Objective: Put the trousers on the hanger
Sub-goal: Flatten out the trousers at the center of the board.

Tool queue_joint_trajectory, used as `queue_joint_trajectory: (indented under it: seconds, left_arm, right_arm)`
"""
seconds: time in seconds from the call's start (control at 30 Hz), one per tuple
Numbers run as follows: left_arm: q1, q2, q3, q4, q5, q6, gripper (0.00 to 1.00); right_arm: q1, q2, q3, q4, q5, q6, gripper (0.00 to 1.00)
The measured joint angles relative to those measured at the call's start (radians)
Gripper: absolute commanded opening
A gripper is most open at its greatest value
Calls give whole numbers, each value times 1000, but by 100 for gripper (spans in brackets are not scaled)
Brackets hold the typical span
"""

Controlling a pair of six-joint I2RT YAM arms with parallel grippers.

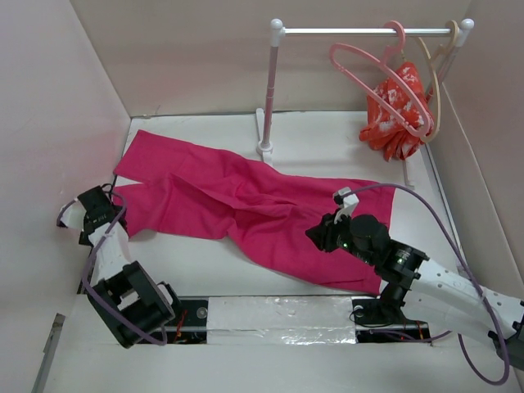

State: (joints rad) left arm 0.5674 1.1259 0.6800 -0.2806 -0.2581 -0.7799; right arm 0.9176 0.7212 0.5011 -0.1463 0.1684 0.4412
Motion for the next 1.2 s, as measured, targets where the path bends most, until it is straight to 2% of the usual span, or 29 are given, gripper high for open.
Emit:
queue_joint_trajectory:
  seconds: [0.1, 0.2, 0.37, 0.67, 0.77, 0.97, 1.07, 1.1, 1.17, 1.2]
  left_arm:
    - [54, 74, -11, -14, 15, -13, 59]
    - [57, 130, -19, -25, 22, -25, 59]
    - [56, 138, -26, -21, 22, -48, 58]
    - [56, 210, -35, 28, 21, -83, 51]
    - [56, 222, -40, 50, 19, -94, 41]
    - [56, 245, -46, 113, 18, -103, 35]
    - [56, 260, -46, 147, 17, -109, 16]
    - [56, 266, -46, 155, 15, -110, 13]
    - [55, 277, -46, 175, 15, -111, 12]
    - [54, 279, -46, 184, 15, -113, 6]
  right_arm:
    - [0, -29, 0, -11, 0, 0, 32]
    - [0, -33, 0, -12, -2, 1, 32]
    - [0, -24, 0, -13, -12, 2, 32]
    - [0, -24, 0, -11, -23, 11, 32]
    - [0, -24, 0, -10, -24, 14, 32]
    - [1, -27, -4, -3, -30, 29, 31]
    - [6, -34, -18, -1, -31, 36, 31]
    - [7, -36, -23, 0, -32, 38, 31]
    - [7, -36, -29, -3, -32, 40, 31]
    - [7, -36, -31, -2, -32, 42, 31]
